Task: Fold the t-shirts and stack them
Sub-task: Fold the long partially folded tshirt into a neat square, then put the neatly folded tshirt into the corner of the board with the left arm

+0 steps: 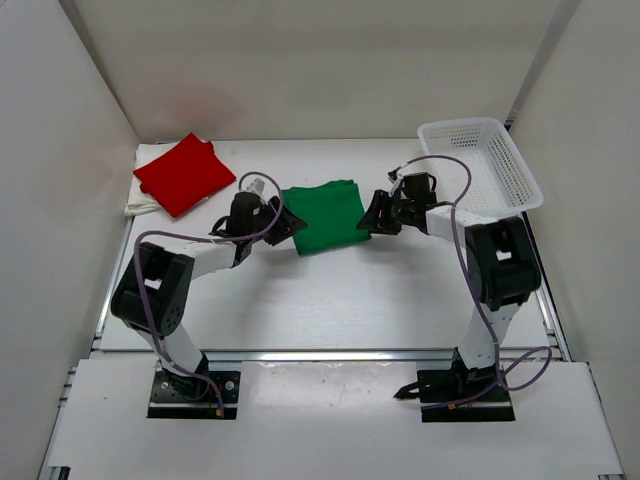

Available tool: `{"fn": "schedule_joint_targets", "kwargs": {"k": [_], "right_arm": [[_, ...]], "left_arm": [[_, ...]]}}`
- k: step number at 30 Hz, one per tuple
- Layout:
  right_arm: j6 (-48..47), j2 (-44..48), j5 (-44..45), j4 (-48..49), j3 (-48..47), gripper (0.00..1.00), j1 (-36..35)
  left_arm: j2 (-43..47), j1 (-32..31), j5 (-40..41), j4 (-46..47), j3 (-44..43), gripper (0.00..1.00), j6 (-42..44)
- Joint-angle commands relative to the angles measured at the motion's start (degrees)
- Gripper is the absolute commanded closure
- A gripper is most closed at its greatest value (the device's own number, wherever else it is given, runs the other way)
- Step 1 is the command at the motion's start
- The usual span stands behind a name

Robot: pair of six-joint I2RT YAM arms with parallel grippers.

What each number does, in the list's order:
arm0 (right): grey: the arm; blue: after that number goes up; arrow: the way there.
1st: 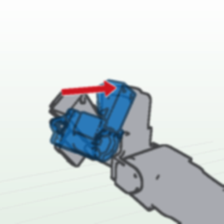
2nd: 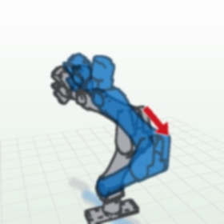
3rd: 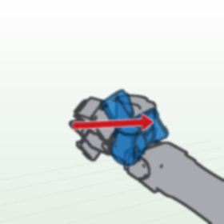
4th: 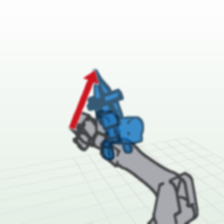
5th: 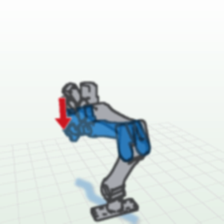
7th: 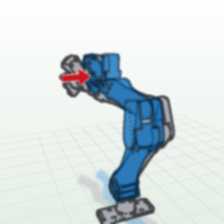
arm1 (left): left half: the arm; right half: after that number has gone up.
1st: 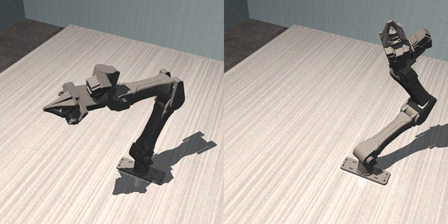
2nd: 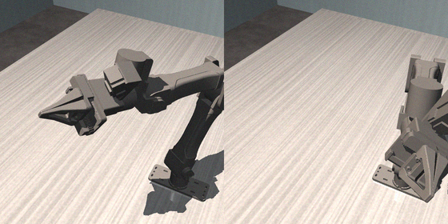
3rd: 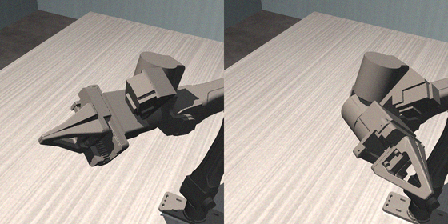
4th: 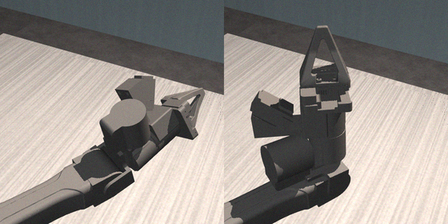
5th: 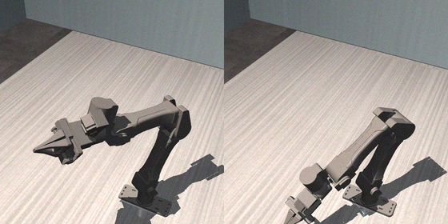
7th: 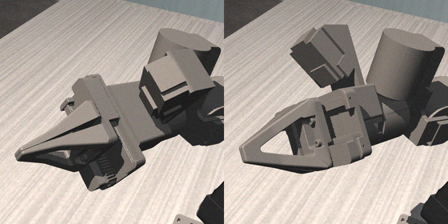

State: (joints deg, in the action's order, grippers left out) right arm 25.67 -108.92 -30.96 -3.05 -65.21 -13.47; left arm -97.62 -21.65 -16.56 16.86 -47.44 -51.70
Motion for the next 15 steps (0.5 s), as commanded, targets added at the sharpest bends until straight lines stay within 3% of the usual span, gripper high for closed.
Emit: {"fn": "schedule_joint_targets", "kwargs": {"k": [1,4,9,12,15], "right_arm": [[0.9,8.6,2.6,5.2,3.5,0.53,-0.5],[1.7,13.1,4.4,6.5,8.0,0.45,-1.3],[4.4,18.3,3.1,10.8,14.9,0.42,-4.2],[4.3,20.0,3.3,10.7,17.7,0.42,-6.1],[4.7,20.2,2.7,11.2,19.2,0.41,-7.5]], "left_arm": [[3.8,2.0,5.1,-6.6,-1.2,0.41,5.8],[1.2,3.5,6.5,-9.5,-1.2,0.31,8.0],[-5.7,4.3,6.3,-11.8,-5.5,0.21,10.0],[-11.2,3.1,6.4,-12.0,-10.1,0.21,10.1],[-16.7,1.9,5.0,-9.7,-14.2,0.27,8.6]]}}
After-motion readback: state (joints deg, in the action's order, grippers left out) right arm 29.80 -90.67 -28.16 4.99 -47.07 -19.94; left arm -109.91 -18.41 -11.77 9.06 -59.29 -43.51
